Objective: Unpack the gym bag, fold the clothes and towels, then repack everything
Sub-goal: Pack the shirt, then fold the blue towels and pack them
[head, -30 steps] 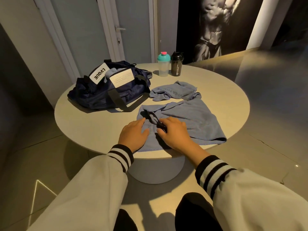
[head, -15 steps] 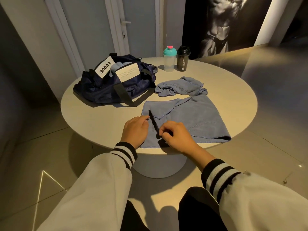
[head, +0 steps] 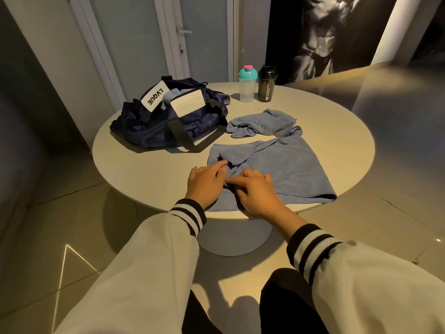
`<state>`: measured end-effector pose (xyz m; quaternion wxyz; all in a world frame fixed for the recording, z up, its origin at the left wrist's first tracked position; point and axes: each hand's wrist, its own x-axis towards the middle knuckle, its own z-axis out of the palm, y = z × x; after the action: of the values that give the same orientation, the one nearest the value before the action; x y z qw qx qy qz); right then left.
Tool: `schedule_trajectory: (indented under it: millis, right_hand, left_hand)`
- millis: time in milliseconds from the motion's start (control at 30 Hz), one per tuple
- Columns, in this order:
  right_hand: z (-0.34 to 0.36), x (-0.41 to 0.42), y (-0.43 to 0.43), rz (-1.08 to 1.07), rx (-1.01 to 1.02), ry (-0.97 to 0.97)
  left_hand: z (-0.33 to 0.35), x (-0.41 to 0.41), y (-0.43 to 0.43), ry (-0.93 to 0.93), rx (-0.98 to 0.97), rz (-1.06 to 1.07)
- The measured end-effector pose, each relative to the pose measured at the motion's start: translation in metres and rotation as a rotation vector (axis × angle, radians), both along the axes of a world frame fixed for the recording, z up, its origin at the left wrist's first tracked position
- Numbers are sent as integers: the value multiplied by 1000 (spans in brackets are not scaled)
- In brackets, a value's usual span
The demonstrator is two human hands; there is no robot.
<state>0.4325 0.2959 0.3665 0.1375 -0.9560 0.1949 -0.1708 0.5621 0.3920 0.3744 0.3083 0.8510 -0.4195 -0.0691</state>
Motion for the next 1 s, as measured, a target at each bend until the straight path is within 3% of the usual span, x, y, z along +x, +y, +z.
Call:
schedule_trajectory:
  millis: [200, 267, 367, 500, 700, 867, 1000]
  right_hand:
    - [-3, -1, -3, -8, 73, -17]
    - [-5, 0, -3, -88, 118, -81]
    - [-6, 3, -4, -197, 165, -152]
    - [-9, 4, -6, -137, 125, -112]
    - [-9, -3, -6, 72, 25, -71]
    - [-7, -5, -6, 70, 7, -244]
    - [8, -13, 2, 96, 188, -303]
  left_hand:
    - [6, -7, -24, 71, 75, 99]
    - [6, -3, -25, 136, -45, 144]
    - [7, 4, -12, 381, -310, 167]
    - [1, 7, 9, 544, -467, 154]
    - [-5, -2, 27, 531, -351, 79]
    - [-1, -4, 31, 482, -334, 99]
    - [0, -7, 33, 401, -293, 93]
